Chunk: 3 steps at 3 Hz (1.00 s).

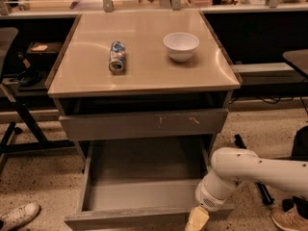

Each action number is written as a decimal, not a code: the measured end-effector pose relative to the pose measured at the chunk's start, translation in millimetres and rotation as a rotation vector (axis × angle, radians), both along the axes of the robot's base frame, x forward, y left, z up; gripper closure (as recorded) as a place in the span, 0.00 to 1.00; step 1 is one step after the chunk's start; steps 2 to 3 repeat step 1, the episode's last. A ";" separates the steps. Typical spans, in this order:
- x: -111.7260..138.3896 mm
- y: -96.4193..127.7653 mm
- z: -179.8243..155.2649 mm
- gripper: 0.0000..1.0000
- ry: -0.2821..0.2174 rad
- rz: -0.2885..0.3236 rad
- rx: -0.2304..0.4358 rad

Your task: Open middle drawer

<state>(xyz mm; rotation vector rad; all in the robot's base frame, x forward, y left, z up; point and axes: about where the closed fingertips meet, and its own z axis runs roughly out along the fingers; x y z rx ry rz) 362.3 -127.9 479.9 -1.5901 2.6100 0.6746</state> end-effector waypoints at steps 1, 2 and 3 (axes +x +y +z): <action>-19.9 -16.9 60.3 0.00 -0.063 -0.076 -0.039; -19.9 -16.9 60.3 0.00 -0.063 -0.076 -0.039; -19.9 -16.9 60.3 0.00 -0.063 -0.076 -0.039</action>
Offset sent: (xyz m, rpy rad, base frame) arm 0.0000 0.0000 0.0000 0.0000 0.0000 0.0000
